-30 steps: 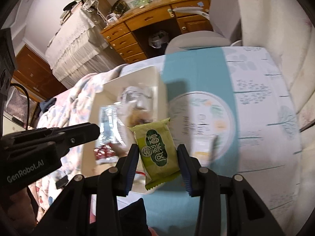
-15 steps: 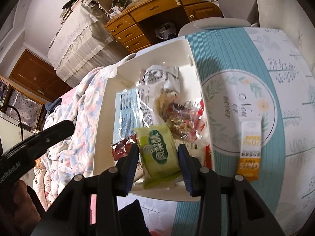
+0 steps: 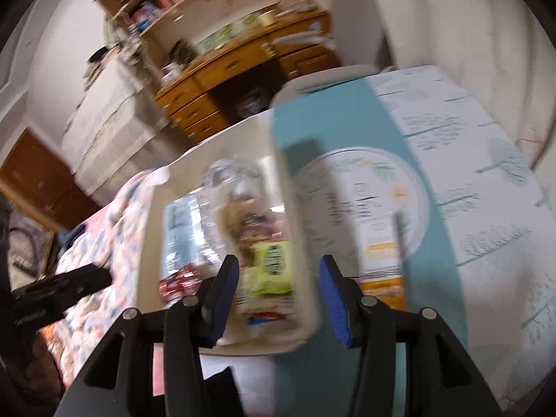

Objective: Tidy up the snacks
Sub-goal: 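Grasp the orange oat bar on the table with the right tool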

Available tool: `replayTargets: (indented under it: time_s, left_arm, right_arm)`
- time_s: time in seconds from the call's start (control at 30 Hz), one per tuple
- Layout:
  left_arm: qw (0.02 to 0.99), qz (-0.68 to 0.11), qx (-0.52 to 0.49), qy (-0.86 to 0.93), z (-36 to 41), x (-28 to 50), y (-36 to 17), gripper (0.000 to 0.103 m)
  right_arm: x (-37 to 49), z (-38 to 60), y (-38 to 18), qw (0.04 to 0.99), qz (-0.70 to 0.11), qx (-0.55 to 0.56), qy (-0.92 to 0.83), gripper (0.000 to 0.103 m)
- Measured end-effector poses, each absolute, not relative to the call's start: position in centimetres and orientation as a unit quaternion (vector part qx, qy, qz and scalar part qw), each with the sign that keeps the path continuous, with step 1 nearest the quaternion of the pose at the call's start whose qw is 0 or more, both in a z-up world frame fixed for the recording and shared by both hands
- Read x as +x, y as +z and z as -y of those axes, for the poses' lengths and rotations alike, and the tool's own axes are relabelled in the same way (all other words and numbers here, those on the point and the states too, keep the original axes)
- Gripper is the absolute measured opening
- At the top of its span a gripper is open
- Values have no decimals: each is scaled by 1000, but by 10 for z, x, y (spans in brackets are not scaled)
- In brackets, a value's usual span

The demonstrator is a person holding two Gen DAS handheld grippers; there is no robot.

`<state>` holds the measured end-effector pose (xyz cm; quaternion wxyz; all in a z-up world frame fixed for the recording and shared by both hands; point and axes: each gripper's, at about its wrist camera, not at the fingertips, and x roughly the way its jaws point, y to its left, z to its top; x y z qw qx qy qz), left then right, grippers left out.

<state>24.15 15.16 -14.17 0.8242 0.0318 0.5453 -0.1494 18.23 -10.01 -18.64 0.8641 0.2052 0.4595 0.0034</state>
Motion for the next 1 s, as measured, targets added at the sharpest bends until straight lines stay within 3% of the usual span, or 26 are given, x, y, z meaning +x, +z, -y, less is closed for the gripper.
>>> replayTargets:
  time_s: [0.4, 0.47, 1.0]
  left_arm:
    - [813, -558, 77, -147, -145, 242, -155, 70]
    - [812, -560, 79, -146, -145, 243, -157, 70]
    - [806, -572, 81, -131, -147, 250, -164, 71]
  right_arm:
    - [183, 131, -249, 828, -525, 176, -94, 50]
    - [185, 131, -259, 821, -536, 167, -99, 54]
    - [201, 126, -296, 793, -589, 116, -104, 54]
